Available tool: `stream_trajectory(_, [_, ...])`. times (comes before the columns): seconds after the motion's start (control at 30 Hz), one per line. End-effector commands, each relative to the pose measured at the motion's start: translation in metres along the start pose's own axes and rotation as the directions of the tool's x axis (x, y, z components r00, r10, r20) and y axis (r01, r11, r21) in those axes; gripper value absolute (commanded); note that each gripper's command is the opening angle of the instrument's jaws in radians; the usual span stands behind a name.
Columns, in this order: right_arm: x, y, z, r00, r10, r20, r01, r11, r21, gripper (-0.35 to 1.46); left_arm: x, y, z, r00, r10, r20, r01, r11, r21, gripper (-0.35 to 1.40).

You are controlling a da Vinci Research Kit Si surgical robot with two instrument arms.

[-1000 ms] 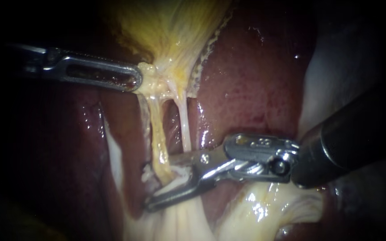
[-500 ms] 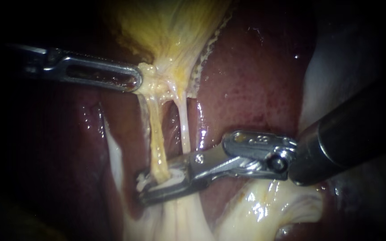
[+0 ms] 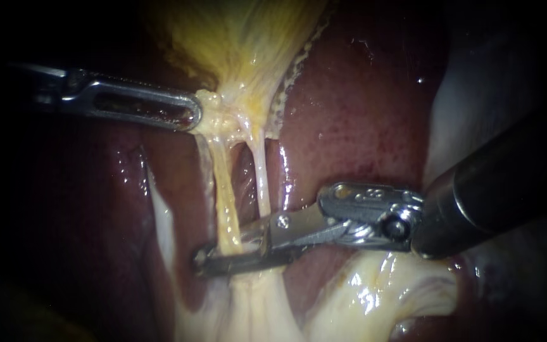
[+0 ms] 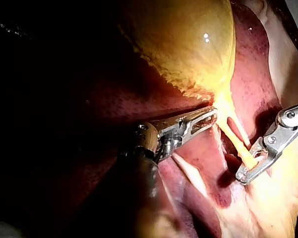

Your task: Clipping first clip left tube

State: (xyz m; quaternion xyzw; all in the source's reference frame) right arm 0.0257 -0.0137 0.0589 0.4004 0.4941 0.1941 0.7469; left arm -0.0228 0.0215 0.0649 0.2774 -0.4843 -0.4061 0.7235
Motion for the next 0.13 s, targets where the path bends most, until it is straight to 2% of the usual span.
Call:
stream_trajectory(0.03, [-0.0001, 0.0001, 0.0000, 1.000, 0.000, -0.001, 0.000, 1.000, 0.000, -0.35, -0.0001, 0.0000, 0.0000, 1.0000, 0.000, 0.000, 0.000, 1.000, 0.000, -0.35])
stream_trajectory(0.13, [-0.0001, 0.0002, -0.0001, 1.000, 0.000, -0.001, 0.000, 1.000, 0.000, -0.35, -0.0001, 0.0000, 0.0000, 1.0000, 0.000, 0.000, 0.000, 1.000, 0.000, -0.35])
